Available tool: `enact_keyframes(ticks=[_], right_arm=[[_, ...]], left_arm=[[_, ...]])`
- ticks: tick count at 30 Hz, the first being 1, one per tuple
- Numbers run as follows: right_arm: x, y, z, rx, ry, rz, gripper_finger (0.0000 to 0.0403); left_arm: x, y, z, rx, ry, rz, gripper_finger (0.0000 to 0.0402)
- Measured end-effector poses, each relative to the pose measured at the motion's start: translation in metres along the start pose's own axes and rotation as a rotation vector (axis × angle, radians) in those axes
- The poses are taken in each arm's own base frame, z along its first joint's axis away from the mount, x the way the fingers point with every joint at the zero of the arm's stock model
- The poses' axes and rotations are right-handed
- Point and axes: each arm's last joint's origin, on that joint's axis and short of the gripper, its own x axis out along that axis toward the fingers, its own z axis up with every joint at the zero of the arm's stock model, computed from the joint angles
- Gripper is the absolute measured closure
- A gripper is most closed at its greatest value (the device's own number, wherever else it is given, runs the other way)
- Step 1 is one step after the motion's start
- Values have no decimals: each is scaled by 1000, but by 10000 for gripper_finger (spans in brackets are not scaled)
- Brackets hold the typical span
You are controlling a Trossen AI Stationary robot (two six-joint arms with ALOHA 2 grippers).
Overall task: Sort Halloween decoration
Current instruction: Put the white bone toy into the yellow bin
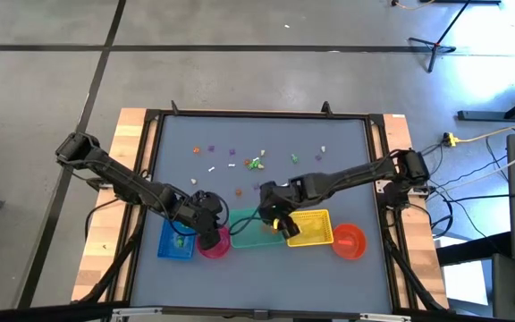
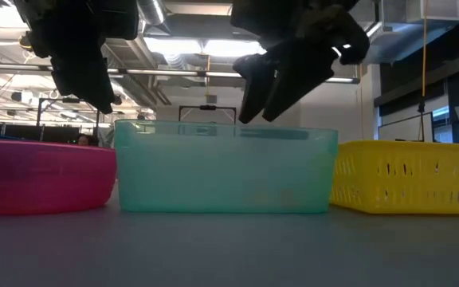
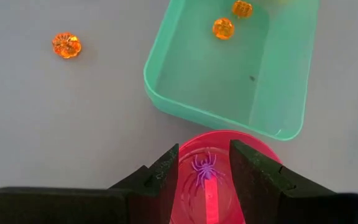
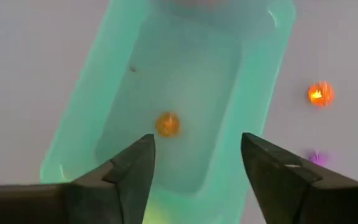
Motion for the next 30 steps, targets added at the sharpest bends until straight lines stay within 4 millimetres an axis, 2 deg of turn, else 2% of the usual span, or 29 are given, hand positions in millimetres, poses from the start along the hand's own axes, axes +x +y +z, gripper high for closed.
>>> enact_keyframes(ticks=[5,9,17,21,25,30], right_arm=[[-15,2,-5,-36,92,23,154],[-41,-4,-15,-64,95,20,158],[-87,-43,-77,111,65,-97,159],[-86,-59,-108,199,68,-140,159],[-74,-67,-131,220,56,-129,159],[-54,-68,-147,202,2,-175,159]], left_arm=[[0,0,0,0,0,0,274],[0,0,0,0,-10,9,274],[0,0,0,0,-11,9,274],[0,0,0,0,-11,9,274],[0,0,0,0,-11,9,274],[0,0,0,0,-11,9,274]])
